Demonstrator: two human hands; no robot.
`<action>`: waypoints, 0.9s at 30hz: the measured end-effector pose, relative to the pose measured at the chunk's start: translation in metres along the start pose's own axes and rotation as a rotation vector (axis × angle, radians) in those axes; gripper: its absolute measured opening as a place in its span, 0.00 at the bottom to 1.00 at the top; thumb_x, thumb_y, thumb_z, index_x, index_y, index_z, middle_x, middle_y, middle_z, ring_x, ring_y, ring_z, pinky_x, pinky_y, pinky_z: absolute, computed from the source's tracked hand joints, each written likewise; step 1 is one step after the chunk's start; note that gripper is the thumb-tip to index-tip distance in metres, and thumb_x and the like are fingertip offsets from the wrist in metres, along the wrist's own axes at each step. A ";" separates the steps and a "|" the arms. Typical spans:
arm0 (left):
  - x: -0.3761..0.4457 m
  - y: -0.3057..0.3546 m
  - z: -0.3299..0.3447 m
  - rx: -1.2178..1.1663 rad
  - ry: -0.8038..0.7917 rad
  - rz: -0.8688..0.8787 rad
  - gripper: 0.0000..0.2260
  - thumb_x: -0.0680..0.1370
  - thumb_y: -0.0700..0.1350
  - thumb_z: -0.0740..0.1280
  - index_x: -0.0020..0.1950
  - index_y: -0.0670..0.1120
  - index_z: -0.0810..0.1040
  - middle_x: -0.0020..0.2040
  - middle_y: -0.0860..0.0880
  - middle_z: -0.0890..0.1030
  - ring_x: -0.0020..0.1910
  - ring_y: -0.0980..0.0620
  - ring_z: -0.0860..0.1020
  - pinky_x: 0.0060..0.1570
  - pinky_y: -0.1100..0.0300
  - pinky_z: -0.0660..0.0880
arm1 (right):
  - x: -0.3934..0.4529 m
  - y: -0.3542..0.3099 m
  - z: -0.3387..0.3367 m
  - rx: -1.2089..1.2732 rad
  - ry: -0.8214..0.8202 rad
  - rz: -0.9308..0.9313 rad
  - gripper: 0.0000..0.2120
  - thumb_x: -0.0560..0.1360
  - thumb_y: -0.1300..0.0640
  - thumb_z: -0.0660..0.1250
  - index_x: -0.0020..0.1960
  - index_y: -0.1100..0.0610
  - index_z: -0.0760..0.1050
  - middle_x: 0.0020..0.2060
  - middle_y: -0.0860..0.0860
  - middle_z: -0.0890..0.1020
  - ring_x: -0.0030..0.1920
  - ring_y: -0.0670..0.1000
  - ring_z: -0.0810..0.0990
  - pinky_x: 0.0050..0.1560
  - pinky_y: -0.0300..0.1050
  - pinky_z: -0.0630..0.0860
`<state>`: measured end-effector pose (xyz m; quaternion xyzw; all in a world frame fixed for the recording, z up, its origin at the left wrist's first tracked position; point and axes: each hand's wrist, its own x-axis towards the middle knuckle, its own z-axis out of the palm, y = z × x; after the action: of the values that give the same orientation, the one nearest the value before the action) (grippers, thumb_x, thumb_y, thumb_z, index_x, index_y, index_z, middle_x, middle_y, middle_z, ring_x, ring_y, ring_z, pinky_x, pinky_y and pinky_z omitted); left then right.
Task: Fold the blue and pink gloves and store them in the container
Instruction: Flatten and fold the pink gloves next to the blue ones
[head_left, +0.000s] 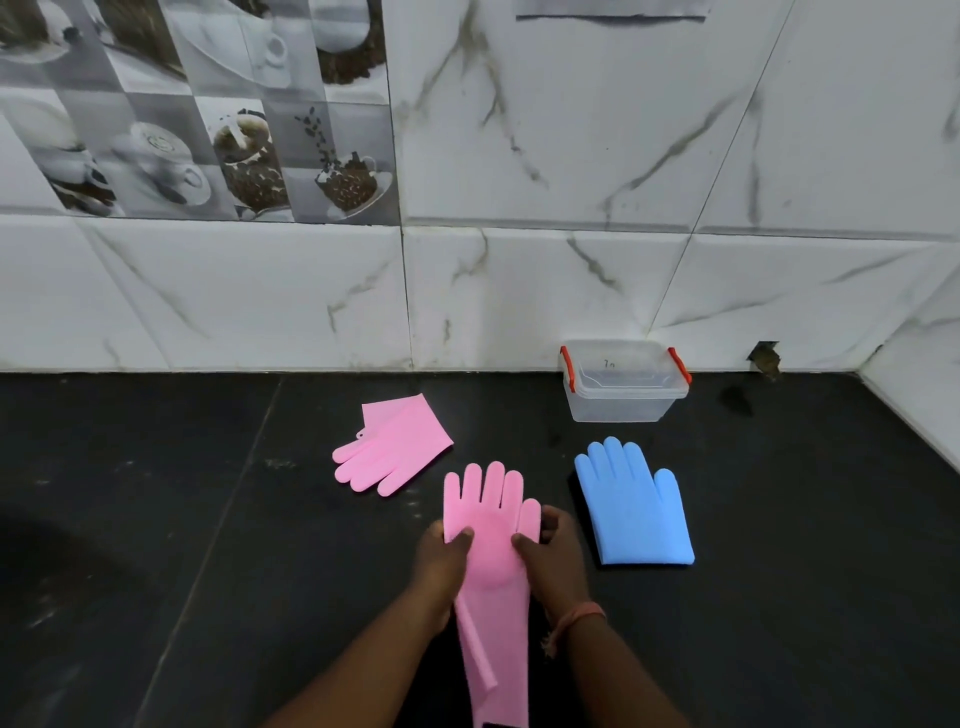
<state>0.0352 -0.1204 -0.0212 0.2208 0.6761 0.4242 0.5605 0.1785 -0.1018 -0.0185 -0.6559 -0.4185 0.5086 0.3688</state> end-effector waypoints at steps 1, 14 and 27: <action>0.000 0.005 0.003 0.144 0.085 0.074 0.12 0.82 0.40 0.65 0.65 0.43 0.77 0.58 0.44 0.83 0.51 0.48 0.81 0.50 0.54 0.79 | 0.002 0.000 0.000 -0.007 0.030 -0.038 0.18 0.75 0.63 0.70 0.57 0.45 0.71 0.54 0.46 0.80 0.51 0.43 0.79 0.41 0.31 0.73; 0.018 -0.017 -0.019 1.083 0.129 0.597 0.25 0.82 0.45 0.64 0.80 0.53 0.66 0.80 0.49 0.67 0.80 0.46 0.64 0.77 0.53 0.63 | 0.010 0.030 0.023 -0.916 0.002 -0.451 0.26 0.82 0.46 0.58 0.78 0.52 0.60 0.78 0.53 0.62 0.78 0.55 0.60 0.76 0.51 0.55; 0.057 0.054 -0.082 1.295 0.441 0.449 0.26 0.77 0.51 0.69 0.75 0.54 0.71 0.75 0.48 0.73 0.74 0.43 0.69 0.69 0.46 0.68 | 0.009 -0.015 0.067 -1.192 -0.014 -0.495 0.21 0.80 0.46 0.53 0.71 0.51 0.67 0.73 0.56 0.68 0.75 0.60 0.62 0.76 0.63 0.53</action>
<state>-0.0678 -0.0736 -0.0083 0.5517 0.8278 0.0777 0.0666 0.1117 -0.0836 -0.0225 -0.6289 -0.7706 0.0931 0.0448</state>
